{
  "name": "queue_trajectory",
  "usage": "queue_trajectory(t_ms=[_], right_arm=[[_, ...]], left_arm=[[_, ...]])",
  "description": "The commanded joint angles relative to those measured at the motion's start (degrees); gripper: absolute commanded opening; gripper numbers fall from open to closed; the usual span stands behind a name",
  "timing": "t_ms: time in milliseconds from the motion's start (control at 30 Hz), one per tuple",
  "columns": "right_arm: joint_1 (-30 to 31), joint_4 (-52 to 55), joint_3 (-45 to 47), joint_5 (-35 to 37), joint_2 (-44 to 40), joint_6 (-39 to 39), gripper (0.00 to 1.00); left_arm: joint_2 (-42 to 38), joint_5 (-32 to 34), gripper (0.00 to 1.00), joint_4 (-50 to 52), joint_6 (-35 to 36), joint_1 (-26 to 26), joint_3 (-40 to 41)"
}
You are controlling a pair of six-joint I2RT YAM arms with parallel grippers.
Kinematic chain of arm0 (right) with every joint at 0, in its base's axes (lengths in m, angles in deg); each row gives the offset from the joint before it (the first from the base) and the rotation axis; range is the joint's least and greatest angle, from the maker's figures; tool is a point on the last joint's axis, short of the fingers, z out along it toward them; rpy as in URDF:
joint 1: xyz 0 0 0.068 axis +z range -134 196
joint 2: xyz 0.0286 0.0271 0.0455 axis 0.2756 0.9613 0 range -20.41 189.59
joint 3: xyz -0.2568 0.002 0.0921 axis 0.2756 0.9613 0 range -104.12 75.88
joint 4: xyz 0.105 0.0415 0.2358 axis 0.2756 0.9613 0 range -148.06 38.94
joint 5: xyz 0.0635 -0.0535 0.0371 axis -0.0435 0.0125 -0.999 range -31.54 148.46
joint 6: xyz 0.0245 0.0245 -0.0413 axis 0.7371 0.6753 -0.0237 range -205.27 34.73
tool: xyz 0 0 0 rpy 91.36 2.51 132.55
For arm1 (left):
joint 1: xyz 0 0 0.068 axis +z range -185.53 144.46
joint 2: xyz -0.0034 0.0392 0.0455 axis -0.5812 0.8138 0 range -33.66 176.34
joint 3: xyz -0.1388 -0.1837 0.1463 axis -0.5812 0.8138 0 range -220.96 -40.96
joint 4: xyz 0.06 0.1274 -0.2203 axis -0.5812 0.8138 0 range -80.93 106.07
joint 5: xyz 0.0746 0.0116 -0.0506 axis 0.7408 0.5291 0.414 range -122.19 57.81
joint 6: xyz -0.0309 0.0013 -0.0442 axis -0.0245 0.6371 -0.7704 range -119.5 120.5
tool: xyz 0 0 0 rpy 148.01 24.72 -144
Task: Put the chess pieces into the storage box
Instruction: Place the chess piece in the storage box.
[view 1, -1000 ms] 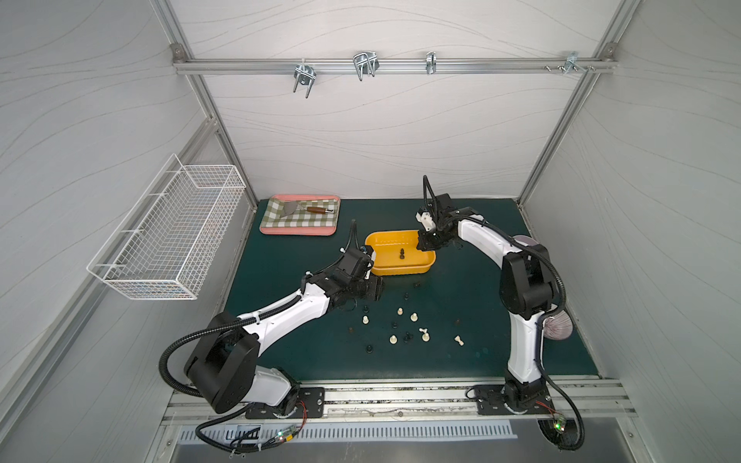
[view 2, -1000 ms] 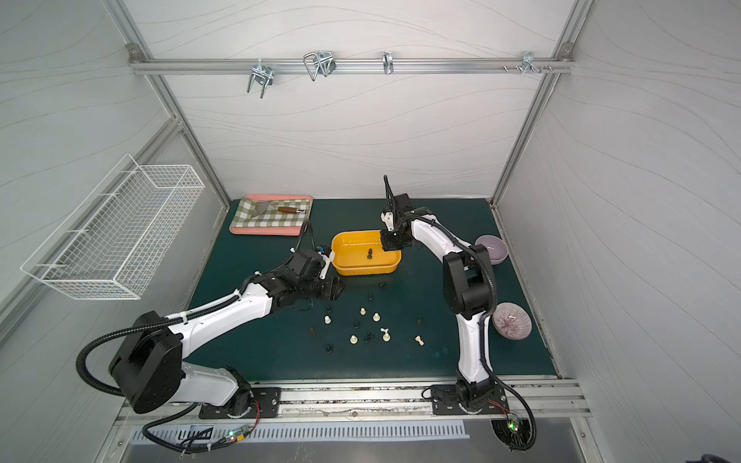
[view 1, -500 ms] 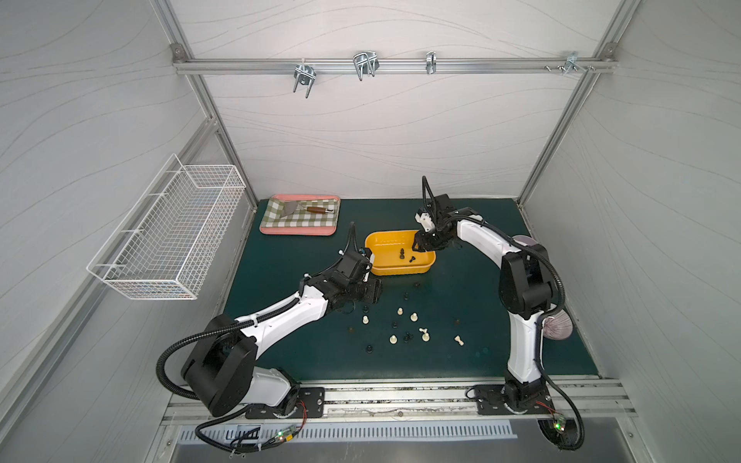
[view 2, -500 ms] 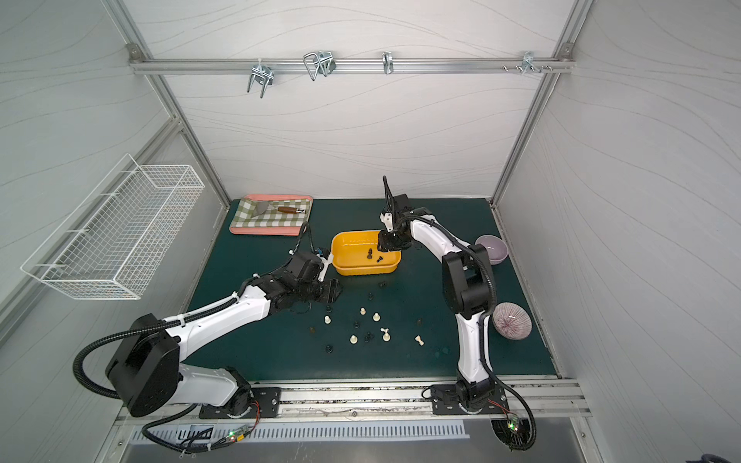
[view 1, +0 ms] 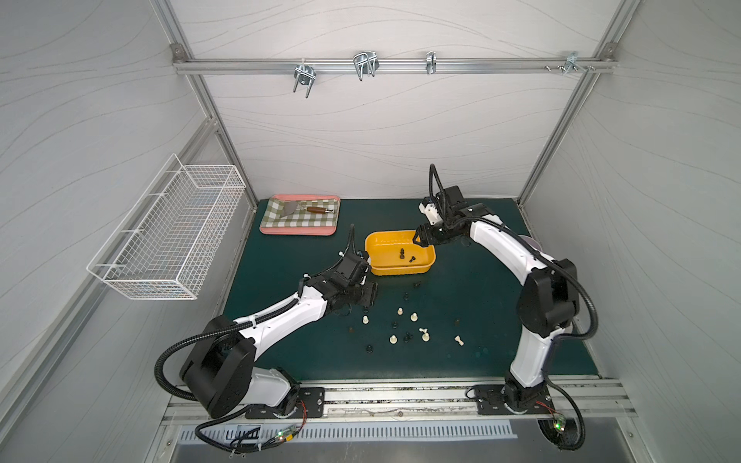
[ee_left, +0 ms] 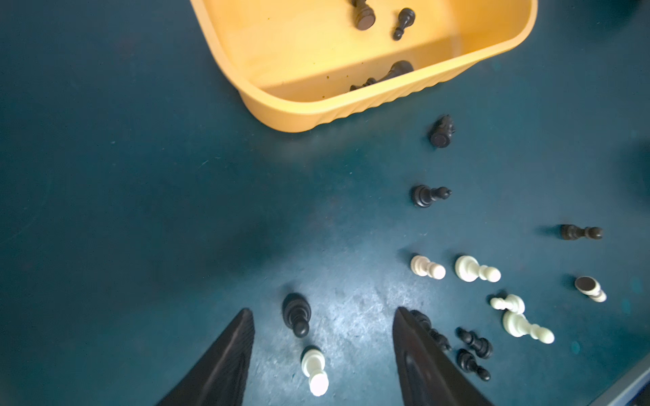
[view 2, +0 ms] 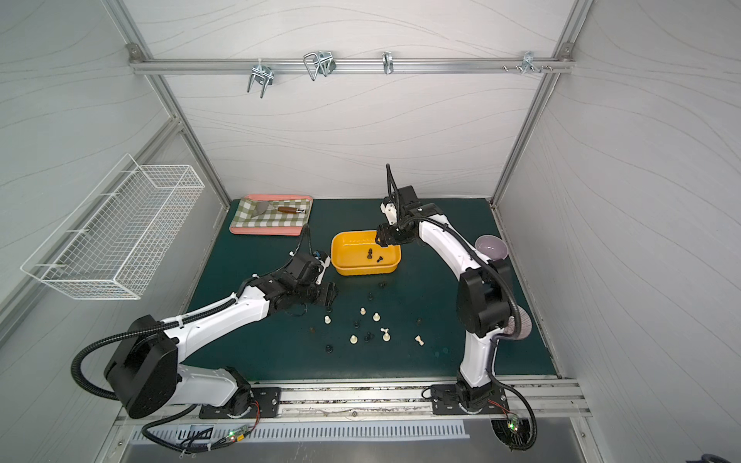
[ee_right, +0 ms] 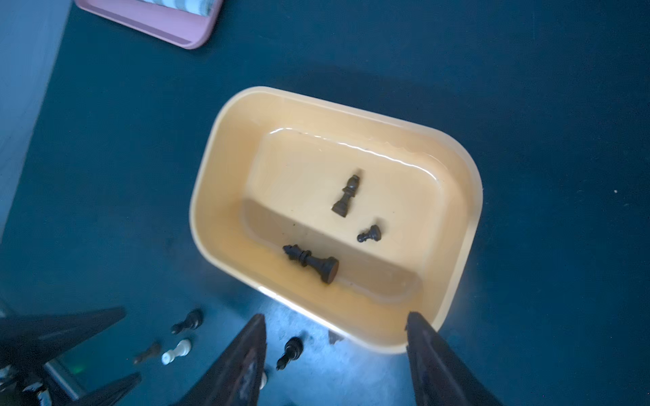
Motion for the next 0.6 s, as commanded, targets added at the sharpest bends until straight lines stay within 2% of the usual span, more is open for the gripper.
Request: queue_trajectory(t_ms=[0, 267, 567], right_arm=[[1.4, 2.4, 4.3, 1.5, -6.3, -0.1, 0.66], [4.6, 2.9, 16.2, 5.5, -17.0, 3.3, 0.68], [7.3, 2.4, 24.2, 7.7, -23.9, 7.2, 0.68]], left_arm=[[-1.5, 2.4, 0.63, 2.6, 1.1, -0.2, -0.4], [0.7, 1.7, 0.61, 4.3, 2.7, -0.4, -0.2], [4.3, 0.4, 0.55, 4.3, 5.1, -1.1, -0.3]])
